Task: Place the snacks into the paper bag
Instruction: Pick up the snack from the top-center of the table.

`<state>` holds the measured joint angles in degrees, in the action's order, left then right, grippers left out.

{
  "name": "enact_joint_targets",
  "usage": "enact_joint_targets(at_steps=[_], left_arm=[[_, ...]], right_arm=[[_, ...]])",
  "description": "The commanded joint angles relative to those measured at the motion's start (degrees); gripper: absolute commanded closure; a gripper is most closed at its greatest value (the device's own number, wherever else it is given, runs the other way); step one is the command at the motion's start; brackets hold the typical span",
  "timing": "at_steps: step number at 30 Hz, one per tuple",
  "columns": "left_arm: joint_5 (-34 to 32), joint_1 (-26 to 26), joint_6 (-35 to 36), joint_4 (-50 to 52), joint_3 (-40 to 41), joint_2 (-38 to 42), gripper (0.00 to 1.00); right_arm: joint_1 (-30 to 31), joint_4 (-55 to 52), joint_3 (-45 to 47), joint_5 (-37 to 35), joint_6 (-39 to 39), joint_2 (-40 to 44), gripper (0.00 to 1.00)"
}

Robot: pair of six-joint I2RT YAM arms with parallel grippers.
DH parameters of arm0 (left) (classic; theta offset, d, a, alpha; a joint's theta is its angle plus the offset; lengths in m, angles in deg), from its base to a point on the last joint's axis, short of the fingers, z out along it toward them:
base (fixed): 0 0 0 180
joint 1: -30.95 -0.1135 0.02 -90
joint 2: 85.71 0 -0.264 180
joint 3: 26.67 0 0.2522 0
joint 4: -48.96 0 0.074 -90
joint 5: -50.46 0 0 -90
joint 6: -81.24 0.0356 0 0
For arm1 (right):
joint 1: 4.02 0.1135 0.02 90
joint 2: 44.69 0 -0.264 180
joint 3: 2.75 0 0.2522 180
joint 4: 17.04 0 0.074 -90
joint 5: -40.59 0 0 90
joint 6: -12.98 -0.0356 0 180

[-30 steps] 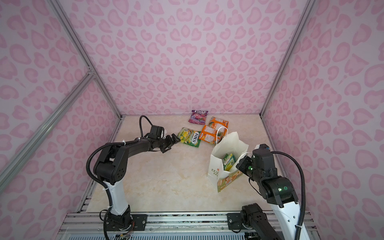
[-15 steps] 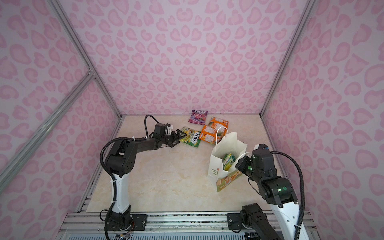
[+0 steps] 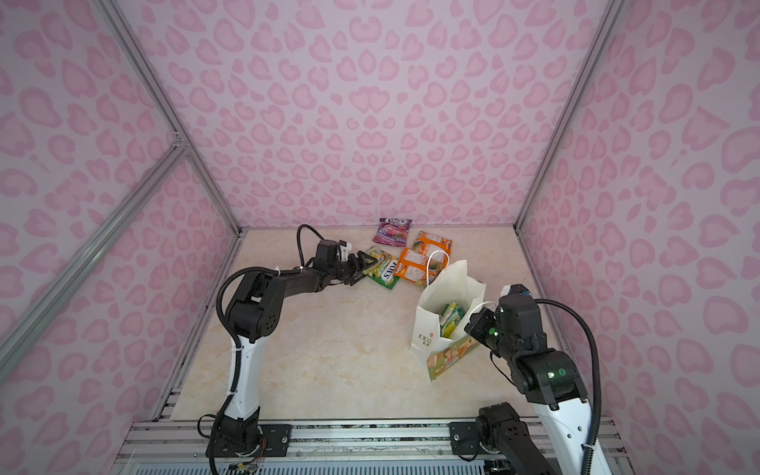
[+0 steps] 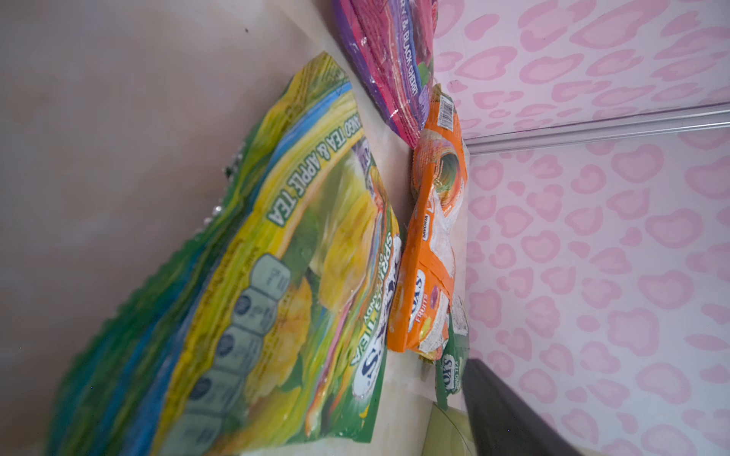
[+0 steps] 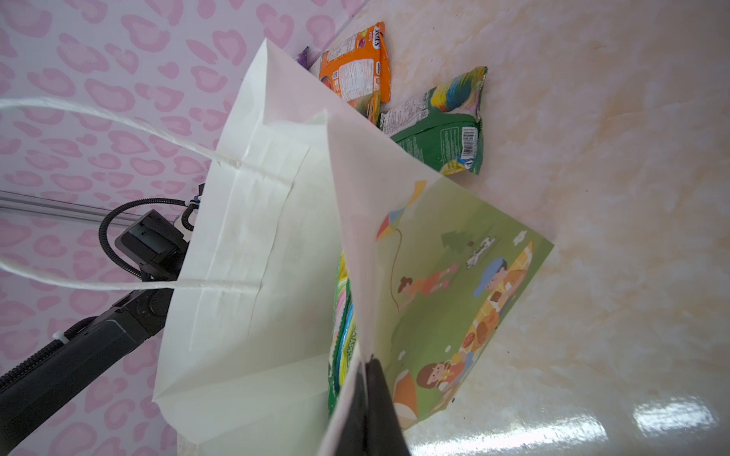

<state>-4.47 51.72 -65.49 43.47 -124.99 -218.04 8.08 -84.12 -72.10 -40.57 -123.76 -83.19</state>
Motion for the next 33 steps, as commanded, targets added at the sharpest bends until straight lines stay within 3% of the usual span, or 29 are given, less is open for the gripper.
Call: enact_joint_targets(at_steps=[1, 11, 15, 20, 33], left_arm=[[-3.07, 0.11, -3.62, 5.64, 0.00, -1.85, 0.23], [-6.06, 0.06, -9.51, 3.19, -0.28, -3.37, 0.56], [-4.60, -0.03, -10.23, 1.49, 0.21, -3.15, 0.73], [-3.08, 0.07, -9.88, -1.59, 2.65, -0.31, 0.86], [-3.43, -0.27, -5.13, 0.93, 7.12, 10.99, 0.97]], right_arm=[[0.10, 0.14, 0.68, 1.51, 0.25, 0.00, 1.00], [0.12, 0.50, 0.70, 1.97, -0.02, 0.16, 1.00], [0.09, 0.32, 0.84, 1.88, -0.10, 0.53, 1.00], [0.07, 0.28, 0.93, 1.44, -0.10, 0.71, 1.00], [0.12, 0.85, 0.34, 0.92, 1.12, -0.27, 1.00]])
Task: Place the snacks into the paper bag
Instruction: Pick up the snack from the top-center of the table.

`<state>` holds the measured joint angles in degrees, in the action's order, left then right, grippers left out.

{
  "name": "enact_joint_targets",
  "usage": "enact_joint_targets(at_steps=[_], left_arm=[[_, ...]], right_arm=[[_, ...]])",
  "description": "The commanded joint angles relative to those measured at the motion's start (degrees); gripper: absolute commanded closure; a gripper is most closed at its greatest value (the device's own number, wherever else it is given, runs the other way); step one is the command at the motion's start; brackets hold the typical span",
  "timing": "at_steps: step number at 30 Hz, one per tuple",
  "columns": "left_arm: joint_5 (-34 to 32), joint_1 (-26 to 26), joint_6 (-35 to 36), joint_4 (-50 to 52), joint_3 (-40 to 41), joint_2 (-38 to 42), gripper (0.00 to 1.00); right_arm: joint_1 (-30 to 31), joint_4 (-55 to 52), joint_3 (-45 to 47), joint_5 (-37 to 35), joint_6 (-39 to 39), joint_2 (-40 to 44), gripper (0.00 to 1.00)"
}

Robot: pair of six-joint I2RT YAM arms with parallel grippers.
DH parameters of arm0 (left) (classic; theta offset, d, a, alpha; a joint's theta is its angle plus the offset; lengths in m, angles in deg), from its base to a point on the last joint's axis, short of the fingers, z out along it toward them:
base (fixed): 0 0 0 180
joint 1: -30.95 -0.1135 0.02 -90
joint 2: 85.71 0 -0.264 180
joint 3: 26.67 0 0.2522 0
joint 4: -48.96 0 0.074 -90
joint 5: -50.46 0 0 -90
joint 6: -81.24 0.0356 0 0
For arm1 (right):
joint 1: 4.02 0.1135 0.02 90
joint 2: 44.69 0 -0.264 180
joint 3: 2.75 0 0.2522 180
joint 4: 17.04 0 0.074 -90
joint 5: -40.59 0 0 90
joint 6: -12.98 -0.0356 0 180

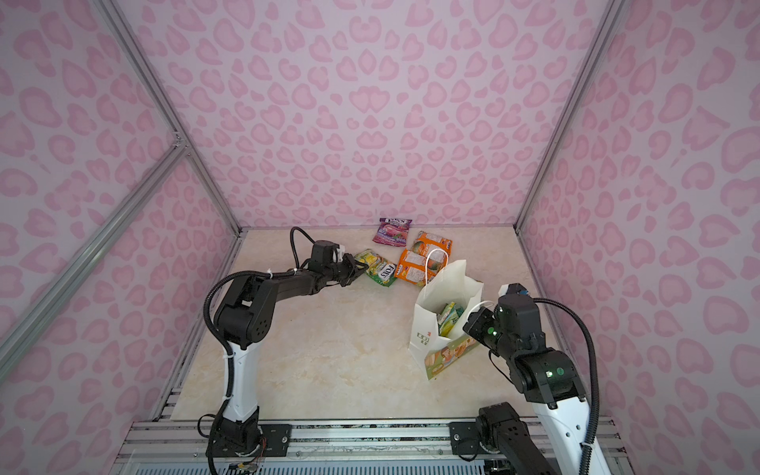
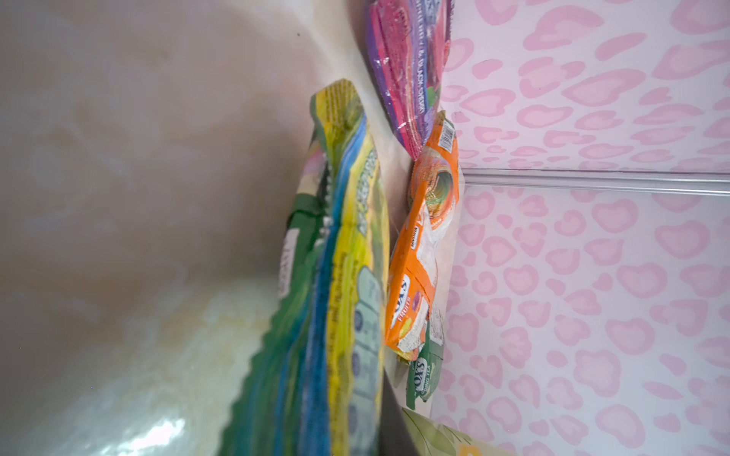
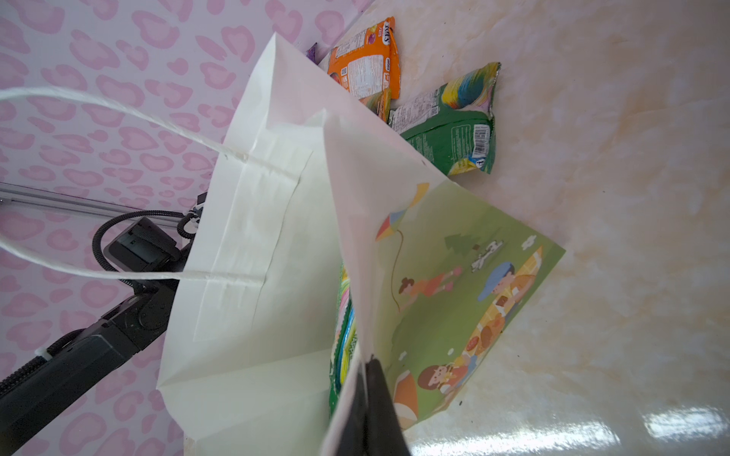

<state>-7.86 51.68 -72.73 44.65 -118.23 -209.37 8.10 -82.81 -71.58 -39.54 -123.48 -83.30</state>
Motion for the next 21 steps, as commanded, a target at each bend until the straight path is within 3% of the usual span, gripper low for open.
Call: enact_joint_targets(at_steps=[1, 15, 21], left_arm=[[-0.11, -0.33, 2.54, 0.08, 0.37, 3.37, 0.97], [-3.30, -0.45, 9.58, 6.81, 9.66, 19.87, 0.97], [-6.92, -0.43, 14.94, 15.26, 12.57, 30.74, 0.97]], right_arm=[[0.04, -0.46, -0.11, -0.18, 0.84, -0.16, 1.00], [0.03, -0.90, 0.14, -0.73, 1.37, -0.46, 1.00], [0.04, -1.43, -0.39, -1.17, 1.72, -0.33, 1.00]])
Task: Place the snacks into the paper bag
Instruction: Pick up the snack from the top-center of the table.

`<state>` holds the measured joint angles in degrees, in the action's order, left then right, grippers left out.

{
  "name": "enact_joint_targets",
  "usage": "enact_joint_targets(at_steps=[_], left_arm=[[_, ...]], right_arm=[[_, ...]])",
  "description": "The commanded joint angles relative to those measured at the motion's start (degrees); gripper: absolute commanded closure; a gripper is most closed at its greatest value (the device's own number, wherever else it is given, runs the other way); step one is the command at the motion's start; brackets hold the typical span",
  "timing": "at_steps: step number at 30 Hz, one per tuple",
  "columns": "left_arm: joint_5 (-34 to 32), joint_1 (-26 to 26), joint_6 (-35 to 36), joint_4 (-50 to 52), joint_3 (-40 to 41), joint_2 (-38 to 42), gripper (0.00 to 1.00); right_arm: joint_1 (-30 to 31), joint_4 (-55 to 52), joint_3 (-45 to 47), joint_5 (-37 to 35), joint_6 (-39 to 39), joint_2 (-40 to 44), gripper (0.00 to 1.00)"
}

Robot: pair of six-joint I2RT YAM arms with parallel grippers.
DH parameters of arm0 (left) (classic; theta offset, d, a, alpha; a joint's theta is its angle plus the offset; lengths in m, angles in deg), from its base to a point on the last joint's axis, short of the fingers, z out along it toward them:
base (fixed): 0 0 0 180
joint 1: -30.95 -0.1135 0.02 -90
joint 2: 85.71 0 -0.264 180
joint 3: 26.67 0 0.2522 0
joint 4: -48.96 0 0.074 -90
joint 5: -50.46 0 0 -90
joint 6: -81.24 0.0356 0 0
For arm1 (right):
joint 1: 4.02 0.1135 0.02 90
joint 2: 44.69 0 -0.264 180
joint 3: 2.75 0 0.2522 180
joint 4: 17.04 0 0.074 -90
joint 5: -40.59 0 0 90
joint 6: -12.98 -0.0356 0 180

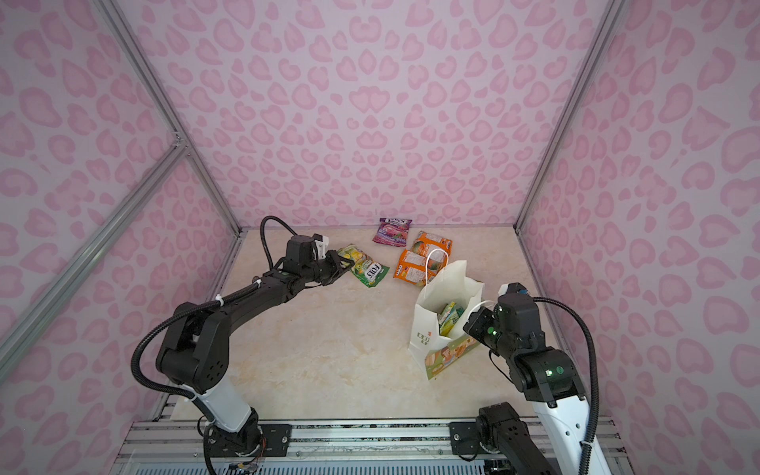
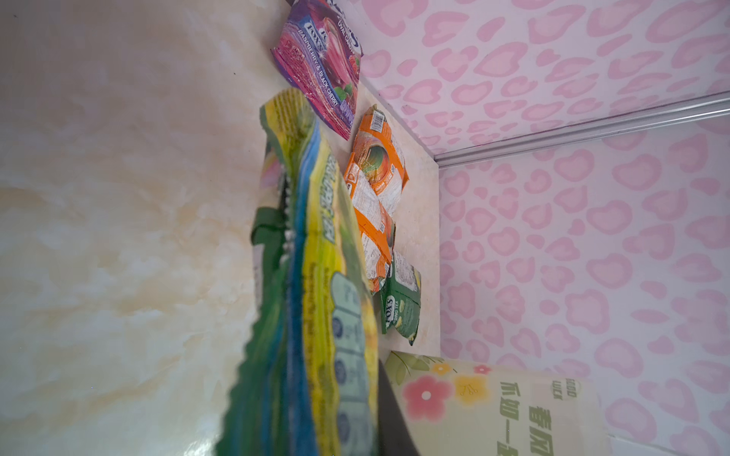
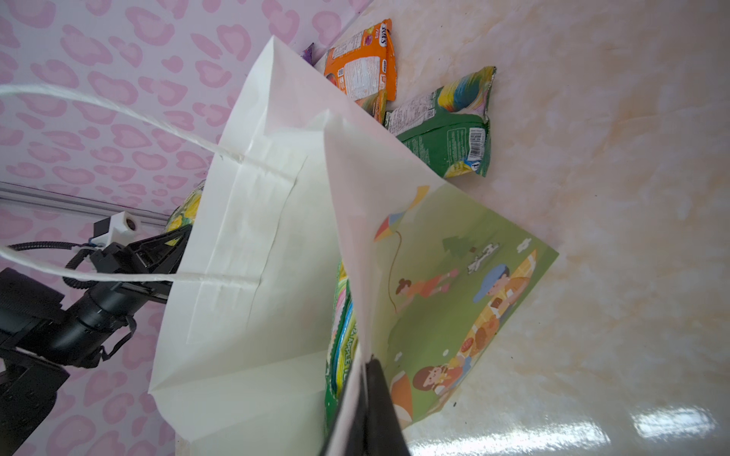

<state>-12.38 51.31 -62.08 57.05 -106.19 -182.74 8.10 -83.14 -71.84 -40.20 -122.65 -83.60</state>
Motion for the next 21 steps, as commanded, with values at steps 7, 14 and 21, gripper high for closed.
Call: enact_joint_targets(at_steps=[7, 14, 21], left_arm=[[-6.39, -0.07, 11.04, 14.45, -0.93, 15.72, 0.97], [-10.00, 4.28, 13.64, 22.18, -6.94, 23.54, 0.97], [-16.99, 13.95, 18.75, 28.34, -20.97, 22.34, 0.97]], right_arm=[[0.03, -1.19, 0.08, -0.60, 0.96, 0.42, 1.00], [0.09, -0.84, 0.91, -0.47, 0.98, 0.68, 1.00], [0.05, -0.66, 1.12, -0.25, 1.15, 0.77, 1.00]])
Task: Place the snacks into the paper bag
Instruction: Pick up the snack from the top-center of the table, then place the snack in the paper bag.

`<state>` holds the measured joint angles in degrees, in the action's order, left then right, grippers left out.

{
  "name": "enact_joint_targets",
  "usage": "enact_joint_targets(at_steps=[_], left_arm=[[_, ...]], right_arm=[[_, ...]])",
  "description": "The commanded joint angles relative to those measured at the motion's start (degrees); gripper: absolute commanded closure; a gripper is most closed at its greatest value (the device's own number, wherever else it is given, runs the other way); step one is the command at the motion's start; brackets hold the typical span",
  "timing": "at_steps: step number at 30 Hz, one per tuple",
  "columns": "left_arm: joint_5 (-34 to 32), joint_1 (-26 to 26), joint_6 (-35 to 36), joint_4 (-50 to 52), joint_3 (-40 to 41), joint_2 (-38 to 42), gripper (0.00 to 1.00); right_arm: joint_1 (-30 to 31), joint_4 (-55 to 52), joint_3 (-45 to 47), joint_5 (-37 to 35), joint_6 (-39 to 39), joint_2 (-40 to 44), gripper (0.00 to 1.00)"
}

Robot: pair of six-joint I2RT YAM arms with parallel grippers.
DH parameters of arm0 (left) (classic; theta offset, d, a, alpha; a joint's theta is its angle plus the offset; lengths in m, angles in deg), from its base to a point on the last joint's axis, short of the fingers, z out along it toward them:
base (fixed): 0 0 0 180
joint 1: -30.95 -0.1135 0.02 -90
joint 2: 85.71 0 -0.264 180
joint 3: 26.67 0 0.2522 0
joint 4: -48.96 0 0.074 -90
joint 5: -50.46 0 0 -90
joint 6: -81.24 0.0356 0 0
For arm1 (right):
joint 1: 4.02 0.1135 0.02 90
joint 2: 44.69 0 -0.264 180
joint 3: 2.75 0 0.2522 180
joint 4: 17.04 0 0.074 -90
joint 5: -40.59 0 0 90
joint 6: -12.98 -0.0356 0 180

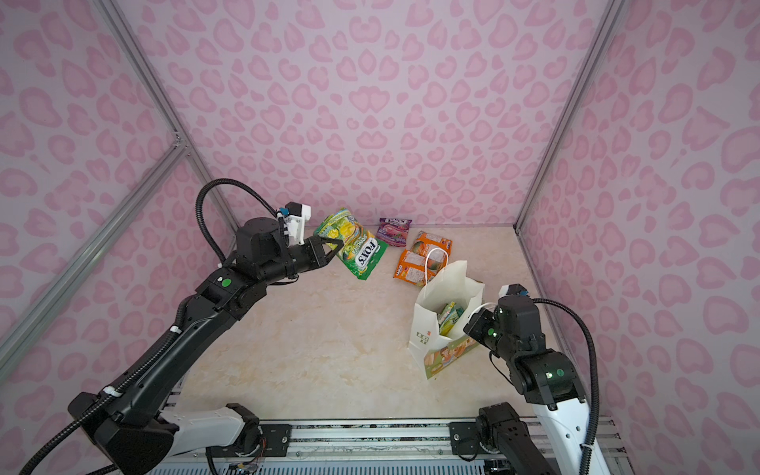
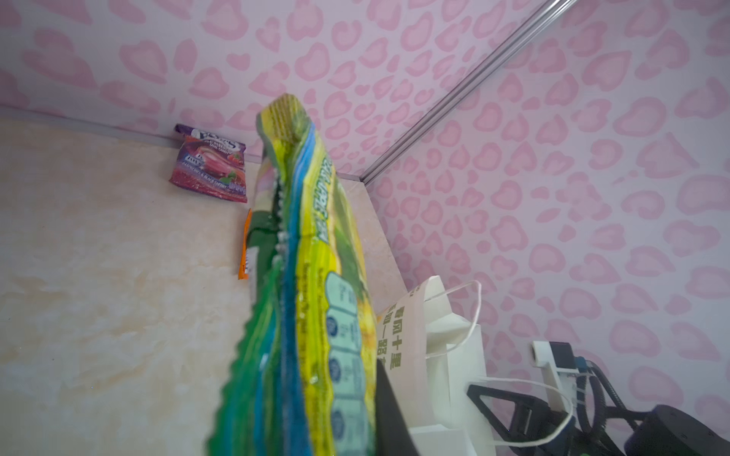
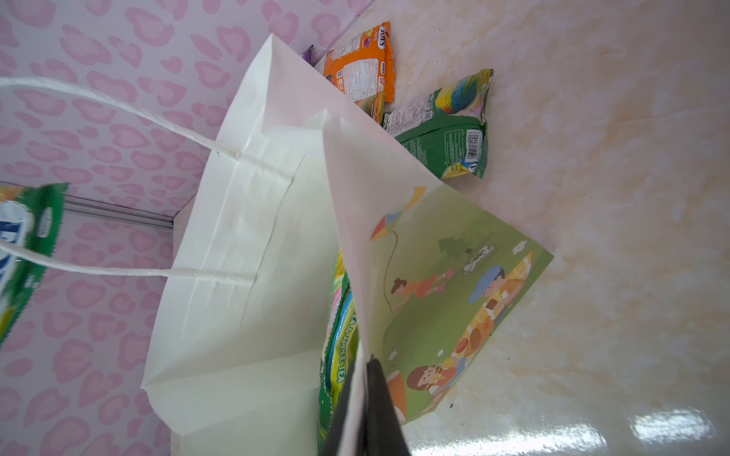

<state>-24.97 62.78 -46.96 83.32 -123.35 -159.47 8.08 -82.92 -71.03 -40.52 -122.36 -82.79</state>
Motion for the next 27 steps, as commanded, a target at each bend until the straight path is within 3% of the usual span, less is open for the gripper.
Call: enact_joint_targets(at_steps=[1, 7, 13, 20, 27], left_arm=[[-5.14, 4.01, 4.27, 2.48, -5.66, -1.65, 0.97], [-10.23, 13.42, 9.53, 5.43, -16.73, -7.93, 0.97], [-14.94, 23.54, 16.57, 12.09, -31.24, -19.17, 0.97], [-19.55, 30.69, 22.46, 20.37, -46.04, -30.83, 0.97], [-20.82, 34.77, 25.11, 23.39, -47.80, -35.32, 0.97]], right_arm=[[0.10, -0.81, 0.32, 0.08, 0.87, -0.04, 1.00], [0.10, -1.29, 0.28, 0.00, 0.61, 0.60, 1.00], [0.10, -3.09, -0.59, -0.79, 0.78, 1.63, 1.00], [0.03, -4.95, -1.92, -1.58, 1.05, 2.51, 1.00], [0.06, -5.98, -1.92, -2.21, 0.89, 3.39, 1.00]])
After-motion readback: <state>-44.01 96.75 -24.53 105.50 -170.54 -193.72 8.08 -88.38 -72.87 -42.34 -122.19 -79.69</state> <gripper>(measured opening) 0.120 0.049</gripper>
